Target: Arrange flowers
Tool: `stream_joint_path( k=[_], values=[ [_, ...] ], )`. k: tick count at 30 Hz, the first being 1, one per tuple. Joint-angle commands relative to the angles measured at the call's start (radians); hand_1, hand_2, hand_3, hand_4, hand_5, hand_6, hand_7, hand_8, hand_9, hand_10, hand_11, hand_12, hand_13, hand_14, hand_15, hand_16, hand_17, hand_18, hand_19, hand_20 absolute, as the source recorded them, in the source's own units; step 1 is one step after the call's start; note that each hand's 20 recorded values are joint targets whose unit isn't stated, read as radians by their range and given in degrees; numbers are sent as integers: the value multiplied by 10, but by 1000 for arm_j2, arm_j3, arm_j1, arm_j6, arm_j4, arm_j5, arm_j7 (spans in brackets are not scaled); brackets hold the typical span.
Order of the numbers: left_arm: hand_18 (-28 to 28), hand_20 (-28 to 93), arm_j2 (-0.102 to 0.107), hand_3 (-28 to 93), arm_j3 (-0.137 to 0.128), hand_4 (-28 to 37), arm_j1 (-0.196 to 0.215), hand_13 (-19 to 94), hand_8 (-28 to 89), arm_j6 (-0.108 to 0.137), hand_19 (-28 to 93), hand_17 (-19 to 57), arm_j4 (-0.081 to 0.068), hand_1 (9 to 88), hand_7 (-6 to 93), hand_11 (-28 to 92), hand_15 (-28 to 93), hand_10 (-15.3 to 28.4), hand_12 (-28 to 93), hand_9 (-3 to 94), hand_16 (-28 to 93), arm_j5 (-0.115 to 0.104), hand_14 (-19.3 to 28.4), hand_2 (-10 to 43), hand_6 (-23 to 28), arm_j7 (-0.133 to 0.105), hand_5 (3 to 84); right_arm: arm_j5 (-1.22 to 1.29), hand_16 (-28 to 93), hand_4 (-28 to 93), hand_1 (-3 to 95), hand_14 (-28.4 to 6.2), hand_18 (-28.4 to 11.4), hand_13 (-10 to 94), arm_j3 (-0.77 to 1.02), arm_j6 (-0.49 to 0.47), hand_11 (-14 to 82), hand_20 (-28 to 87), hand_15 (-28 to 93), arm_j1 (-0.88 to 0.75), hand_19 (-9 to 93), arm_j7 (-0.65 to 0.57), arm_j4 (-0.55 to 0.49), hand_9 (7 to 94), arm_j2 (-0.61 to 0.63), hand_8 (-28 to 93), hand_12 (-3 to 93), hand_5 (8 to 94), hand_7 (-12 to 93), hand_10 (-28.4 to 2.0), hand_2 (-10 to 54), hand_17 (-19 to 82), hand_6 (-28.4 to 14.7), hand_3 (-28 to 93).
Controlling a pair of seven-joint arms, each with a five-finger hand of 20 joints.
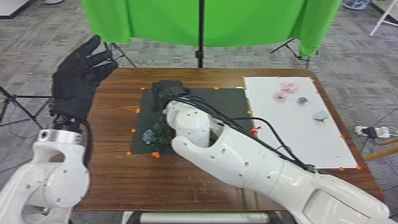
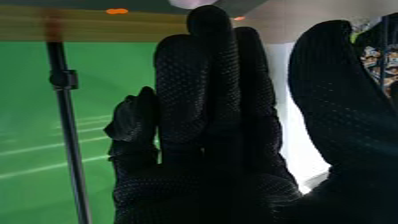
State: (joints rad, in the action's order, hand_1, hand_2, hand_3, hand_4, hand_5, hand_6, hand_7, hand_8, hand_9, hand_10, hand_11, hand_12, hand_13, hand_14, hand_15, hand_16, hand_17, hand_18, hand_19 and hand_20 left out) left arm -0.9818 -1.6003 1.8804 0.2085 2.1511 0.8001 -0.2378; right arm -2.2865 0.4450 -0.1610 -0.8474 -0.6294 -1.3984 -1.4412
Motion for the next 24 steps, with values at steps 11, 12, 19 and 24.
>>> stream_joint_path(
  k=[11,12,19,24],
  values=[
    [260,156,-39,779,-119,-283,304,228,-107,64,542,-97,63,218,141,248,523,178,112,317,-74,-32,246,68,66,-56,342,118,136,-283,346,-109,-216,594,177,-41,311,517,758,-76,932,-98,-179,696,144,-133,157,597,162,-139,-95,255,-2,752],
    [260,156,-43,779,-121,-283,319,228,-107,74,542,-97,68,218,140,248,523,178,112,317,-74,-37,245,68,66,-60,342,142,134,-283,345,-111,-218,591,178,-24,310,520,759,-75,932,-114,-199,692,174,-133,156,591,161,-142,-95,252,-2,752],
    [259,156,-60,781,-118,-283,377,228,-107,90,541,-97,68,214,141,248,523,177,113,316,-74,-53,246,67,65,-97,341,144,123,-283,334,-128,-223,572,413,43,302,527,761,-230,932,-182,-406,668,451,-129,152,565,152,-155,-95,234,-6,769],
    [259,156,-60,779,-95,-283,405,228,-108,103,540,-97,69,209,142,249,522,175,114,317,-74,-65,246,68,61,-132,342,171,114,-283,328,-137,-224,559,535,134,285,525,761,-353,931,-239,-467,641,619,-126,146,550,151,-165,-95,225,-6,769]
  ],
)
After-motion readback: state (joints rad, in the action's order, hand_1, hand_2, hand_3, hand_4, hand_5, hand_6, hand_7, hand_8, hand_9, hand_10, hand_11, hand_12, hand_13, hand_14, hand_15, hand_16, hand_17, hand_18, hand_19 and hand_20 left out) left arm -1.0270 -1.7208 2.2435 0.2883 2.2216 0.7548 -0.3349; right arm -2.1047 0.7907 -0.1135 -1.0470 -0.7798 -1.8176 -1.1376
